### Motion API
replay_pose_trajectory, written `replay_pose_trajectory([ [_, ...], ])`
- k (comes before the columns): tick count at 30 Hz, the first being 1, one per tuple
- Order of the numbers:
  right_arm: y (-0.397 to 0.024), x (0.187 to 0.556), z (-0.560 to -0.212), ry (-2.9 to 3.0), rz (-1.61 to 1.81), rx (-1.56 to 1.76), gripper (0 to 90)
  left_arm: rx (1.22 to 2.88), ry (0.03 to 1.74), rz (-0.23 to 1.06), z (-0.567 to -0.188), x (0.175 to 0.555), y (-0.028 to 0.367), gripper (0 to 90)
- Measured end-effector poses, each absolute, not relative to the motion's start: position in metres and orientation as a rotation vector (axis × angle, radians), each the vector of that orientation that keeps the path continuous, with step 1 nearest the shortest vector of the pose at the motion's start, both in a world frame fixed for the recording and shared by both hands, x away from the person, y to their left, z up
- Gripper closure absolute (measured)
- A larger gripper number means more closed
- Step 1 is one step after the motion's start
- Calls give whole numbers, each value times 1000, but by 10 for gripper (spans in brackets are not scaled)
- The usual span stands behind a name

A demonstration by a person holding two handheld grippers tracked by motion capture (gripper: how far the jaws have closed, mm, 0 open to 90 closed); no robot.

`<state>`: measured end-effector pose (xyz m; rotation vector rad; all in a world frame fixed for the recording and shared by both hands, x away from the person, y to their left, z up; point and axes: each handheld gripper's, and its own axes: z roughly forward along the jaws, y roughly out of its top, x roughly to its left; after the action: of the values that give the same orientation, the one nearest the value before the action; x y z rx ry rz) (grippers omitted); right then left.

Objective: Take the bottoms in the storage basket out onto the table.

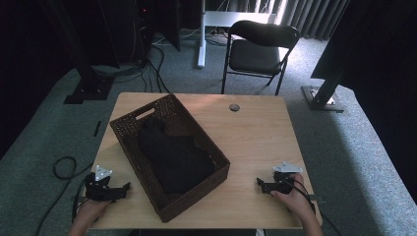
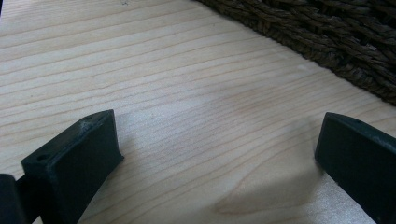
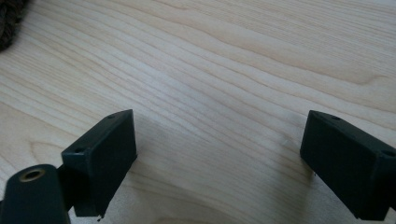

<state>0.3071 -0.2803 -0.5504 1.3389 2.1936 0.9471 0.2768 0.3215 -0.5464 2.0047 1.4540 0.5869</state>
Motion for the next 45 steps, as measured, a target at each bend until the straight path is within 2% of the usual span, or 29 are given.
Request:
replay_pose_trajectory([
  [24, -280, 306, -550, 2193, 939, 1346, 95, 2005, 1454, 587, -546, 277, 321, 0],
  [28, -283, 306, -550, 2225, 1017, 1318, 135, 2004, 1454, 587, -546, 277, 321, 0],
  [30, -282, 305, -550, 2215, 1006, 1317, 107, 2004, 1454, 587, -546, 277, 321, 0],
  [34, -282, 306, -550, 2195, 955, 1302, 107, 2005, 1454, 587, -546, 277, 321, 0],
  [45, -292, 306, -523, 2046, 1042, 1304, 108, 2004, 1454, 587, -546, 277, 321, 0],
])
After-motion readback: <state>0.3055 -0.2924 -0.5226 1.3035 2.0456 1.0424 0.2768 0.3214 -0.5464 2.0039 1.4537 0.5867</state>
